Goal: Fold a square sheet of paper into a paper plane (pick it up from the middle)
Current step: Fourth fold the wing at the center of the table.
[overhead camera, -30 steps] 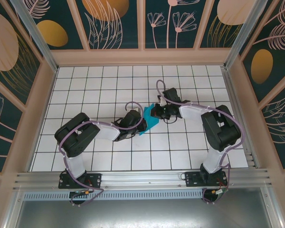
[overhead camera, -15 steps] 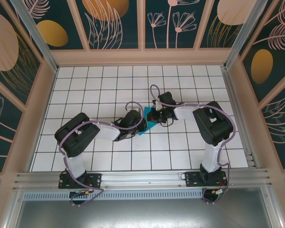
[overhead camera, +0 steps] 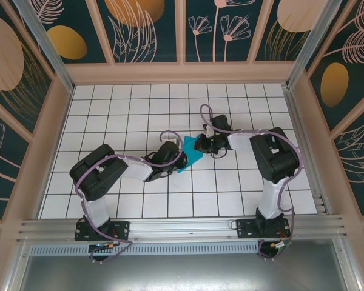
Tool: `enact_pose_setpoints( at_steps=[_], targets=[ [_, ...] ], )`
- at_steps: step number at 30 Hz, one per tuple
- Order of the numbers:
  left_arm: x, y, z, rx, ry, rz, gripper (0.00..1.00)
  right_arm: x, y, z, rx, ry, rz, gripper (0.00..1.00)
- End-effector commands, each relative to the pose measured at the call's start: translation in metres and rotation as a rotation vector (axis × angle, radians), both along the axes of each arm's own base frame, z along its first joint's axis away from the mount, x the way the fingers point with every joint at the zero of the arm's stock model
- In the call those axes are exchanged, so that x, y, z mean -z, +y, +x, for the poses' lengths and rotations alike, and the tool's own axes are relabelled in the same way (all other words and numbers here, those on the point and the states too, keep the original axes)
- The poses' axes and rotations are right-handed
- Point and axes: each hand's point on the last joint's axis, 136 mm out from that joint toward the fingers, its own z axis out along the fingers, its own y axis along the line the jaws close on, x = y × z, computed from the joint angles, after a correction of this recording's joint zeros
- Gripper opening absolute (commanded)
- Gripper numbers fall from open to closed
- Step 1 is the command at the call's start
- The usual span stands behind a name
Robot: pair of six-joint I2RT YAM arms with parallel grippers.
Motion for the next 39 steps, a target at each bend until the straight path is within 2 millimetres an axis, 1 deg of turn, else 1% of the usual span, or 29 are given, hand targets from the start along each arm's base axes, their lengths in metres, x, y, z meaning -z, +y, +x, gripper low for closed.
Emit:
enact_pose_setpoints(
  at_steps=[1,3,5,8,10,12,15,19,23,25,27,30,32,34,35,37,39],
  targets=[
    [0.071,0.045,-0.057,0.052,0.241,0.205,0.00,0.012,-0.032,0.024,0.092,-0.034,-0.084,0.00],
    [0.070,0.045,-0.058,0.060,0.234,0.206,0.00,0.002,-0.034,0.028,0.097,-0.060,-0.084,0.00],
    [0.068,0.045,-0.057,0.068,0.224,0.206,0.00,-0.016,-0.030,0.028,0.085,-0.102,-0.051,0.00],
    [0.067,0.043,-0.055,0.072,0.217,0.205,0.00,-0.039,-0.019,0.017,0.049,-0.162,0.001,0.00],
    [0.066,0.041,-0.053,0.074,0.215,0.206,0.00,-0.045,-0.010,0.006,0.017,-0.180,0.009,0.00],
    [0.066,0.041,-0.052,0.074,0.213,0.207,0.00,-0.044,0.002,-0.003,-0.018,-0.180,0.010,0.00],
    [0.066,0.041,-0.052,0.075,0.212,0.210,0.00,-0.035,0.021,-0.010,-0.063,-0.162,0.002,0.00],
    [0.066,0.042,-0.053,0.071,0.215,0.213,0.00,-0.022,0.041,-0.010,-0.102,-0.139,0.007,0.00],
    [0.066,0.043,-0.054,0.070,0.216,0.211,0.00,-0.012,0.046,-0.003,-0.104,-0.117,0.009,0.00],
    [0.067,0.044,-0.056,0.071,0.220,0.209,0.00,-0.009,0.042,0.004,-0.082,-0.119,0.008,0.00],
    [0.069,0.045,-0.057,0.072,0.225,0.208,0.00,-0.007,0.031,0.017,-0.044,-0.127,-0.002,0.00],
    [0.070,0.045,-0.060,0.078,0.231,0.206,0.00,0.002,0.007,0.040,0.021,-0.133,-0.043,0.00],
    [0.071,0.045,-0.061,0.081,0.233,0.203,0.00,0.015,-0.016,0.059,0.075,-0.134,-0.123,0.00],
    [0.071,0.046,-0.062,0.084,0.235,0.201,0.00,0.026,-0.033,0.072,0.114,-0.118,-0.154,0.00],
    [0.072,0.045,-0.063,0.088,0.235,0.199,0.00,0.028,-0.041,0.078,0.130,-0.119,-0.164,0.00],
    [0.072,0.045,-0.063,0.089,0.236,0.196,0.00,0.025,-0.052,0.091,0.161,-0.137,-0.187,0.00],
    [0.072,0.045,-0.063,0.089,0.236,0.195,0.00,0.014,-0.061,0.104,0.187,-0.164,-0.180,0.00]
  ],
)
